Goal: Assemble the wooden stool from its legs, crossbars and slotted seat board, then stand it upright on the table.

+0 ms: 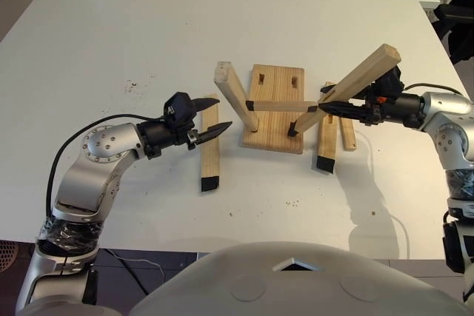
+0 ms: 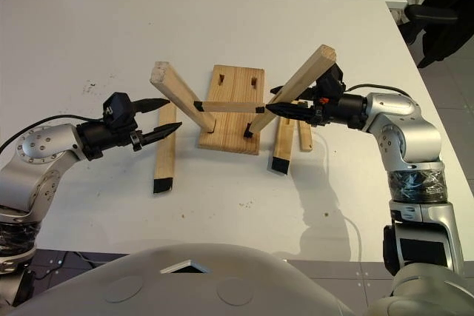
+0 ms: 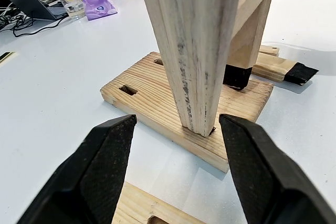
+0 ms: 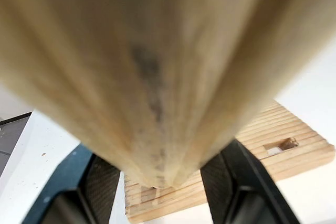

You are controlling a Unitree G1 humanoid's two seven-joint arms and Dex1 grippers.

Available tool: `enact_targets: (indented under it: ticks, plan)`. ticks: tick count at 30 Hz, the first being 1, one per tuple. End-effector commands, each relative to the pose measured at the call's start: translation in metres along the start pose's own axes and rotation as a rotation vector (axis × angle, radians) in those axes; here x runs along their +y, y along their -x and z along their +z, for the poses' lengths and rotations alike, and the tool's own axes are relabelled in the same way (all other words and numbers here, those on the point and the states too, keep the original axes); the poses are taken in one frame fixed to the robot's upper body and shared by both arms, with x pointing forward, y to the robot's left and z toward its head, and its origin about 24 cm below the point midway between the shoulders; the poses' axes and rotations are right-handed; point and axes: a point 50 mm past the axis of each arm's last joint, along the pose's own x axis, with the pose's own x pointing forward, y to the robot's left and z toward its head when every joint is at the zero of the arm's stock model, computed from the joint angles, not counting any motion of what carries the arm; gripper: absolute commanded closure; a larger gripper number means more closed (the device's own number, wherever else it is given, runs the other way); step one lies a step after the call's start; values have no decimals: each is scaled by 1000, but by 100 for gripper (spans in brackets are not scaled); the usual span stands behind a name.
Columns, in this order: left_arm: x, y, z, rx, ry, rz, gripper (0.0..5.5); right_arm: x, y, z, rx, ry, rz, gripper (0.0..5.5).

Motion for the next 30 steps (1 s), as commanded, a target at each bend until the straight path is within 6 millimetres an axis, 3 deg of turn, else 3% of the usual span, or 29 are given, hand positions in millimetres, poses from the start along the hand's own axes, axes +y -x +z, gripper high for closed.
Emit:
enact_targets:
  ticks: [1, 9, 14, 20, 30]
  plan:
    - [3, 2, 0, 15, -8, -6, 257, 4, -1, -7, 22, 47, -16, 350]
    - [4, 2, 1, 20, -14, -24, 257, 14, -9, -21, 114, 285, 45, 350]
    - [3, -1, 1, 19, -18, -37, 257, 8, -12, -22, 117, 277, 49, 350]
    - [2, -4, 2, 15, -23, -46, 257, 0, -18, -19, 109, 125, 97, 350]
    - [0, -12, 3, 11, -27, -69, 257, 14, -25, -31, 260, 254, 238, 350]
